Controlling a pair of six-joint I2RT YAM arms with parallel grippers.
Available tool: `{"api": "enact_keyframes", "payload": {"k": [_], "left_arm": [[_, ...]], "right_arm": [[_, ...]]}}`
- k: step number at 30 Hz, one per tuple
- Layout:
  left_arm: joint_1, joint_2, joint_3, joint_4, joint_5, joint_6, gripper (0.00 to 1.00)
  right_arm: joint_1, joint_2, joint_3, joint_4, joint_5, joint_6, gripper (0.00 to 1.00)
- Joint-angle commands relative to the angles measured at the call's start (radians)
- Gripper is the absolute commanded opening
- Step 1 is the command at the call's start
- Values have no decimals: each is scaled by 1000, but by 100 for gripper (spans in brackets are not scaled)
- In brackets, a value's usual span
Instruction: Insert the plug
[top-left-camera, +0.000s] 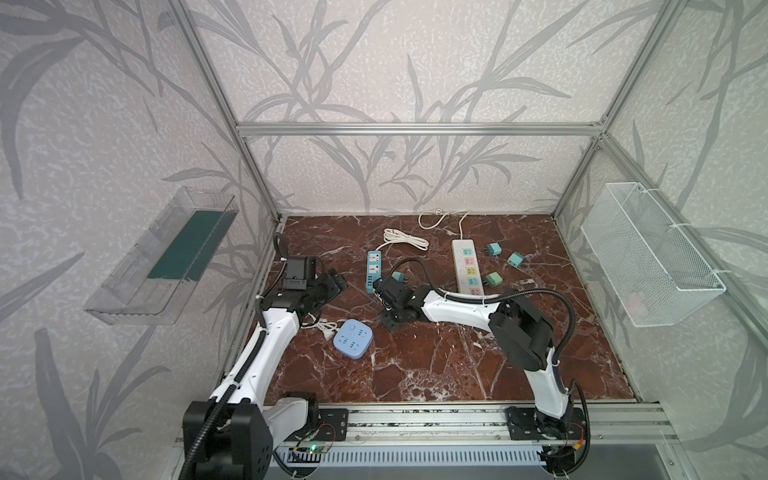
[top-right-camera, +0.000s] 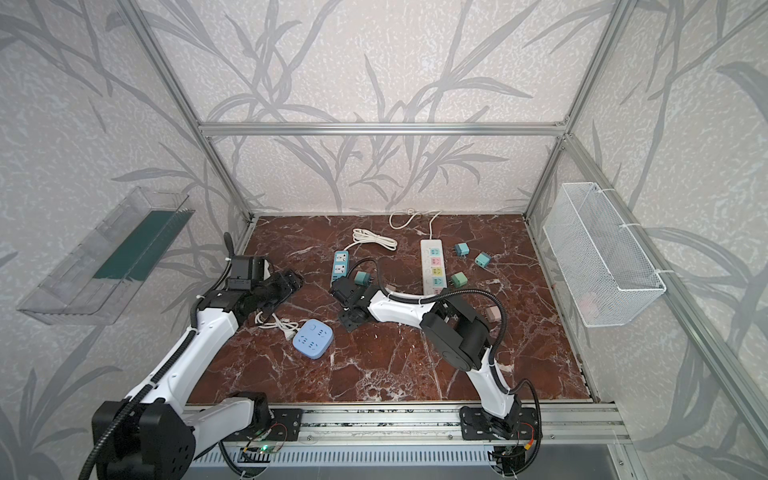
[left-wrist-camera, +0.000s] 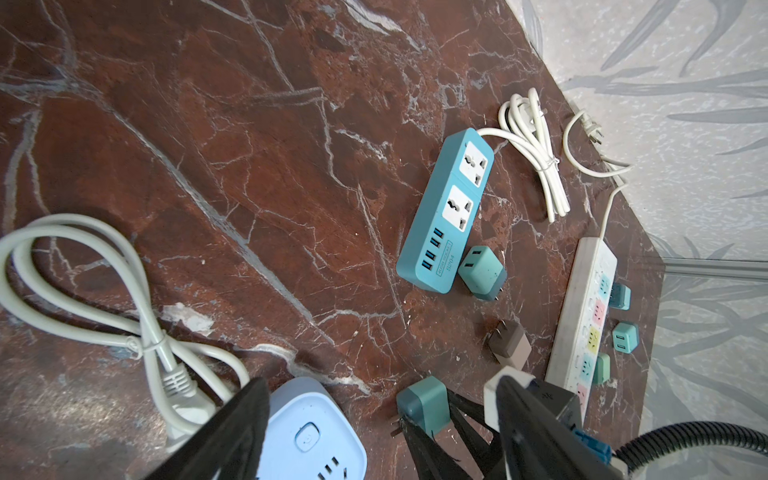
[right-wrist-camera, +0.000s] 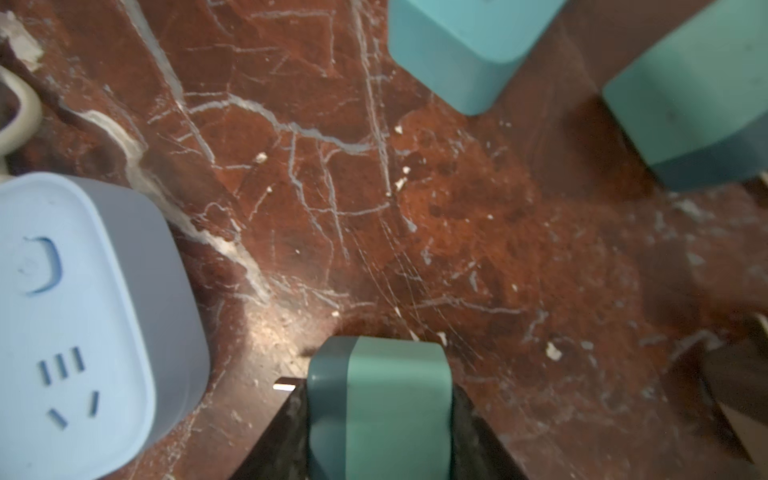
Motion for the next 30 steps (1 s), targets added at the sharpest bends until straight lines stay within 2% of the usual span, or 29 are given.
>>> {"api": "enact_keyframes", "payload": {"k": [1, 4, 6, 10, 14, 17, 20, 23, 26, 30], "left_arm": [[-2, 6, -6, 19, 48, 23, 84], [-56, 19, -8, 30, 45, 33, 84], [-112, 37, 8, 12, 11, 52, 83], [-173, 62, 45, -14, -25, 77, 83], [-239, 121, 128, -69, -48, 174, 80], [-340, 187, 188, -118, -144, 239, 78], [-458, 250, 226, -133, -240, 327, 75], [-576, 325, 260, -126, -322, 440, 73], [-625, 451, 354, -181, -319, 488, 73], [-667, 653, 530, -357, -306, 530, 75]], "right_arm": [[-17, -71, -61, -57, 55, 62, 45], [-47, -122, -126, -51, -4, 123, 55], [-67, -162, -167, -25, -65, 150, 68], [-90, -251, -225, -7, -113, 133, 78], [-129, -369, -274, -36, -121, 106, 78], [-172, -488, -330, -61, -90, 97, 76], [-217, -604, -406, -82, 14, 127, 74], [-276, -728, -500, -71, 28, 140, 74], [-329, -823, -561, -73, 4, 125, 74], [-368, -898, -607, -87, -3, 104, 79]]}}
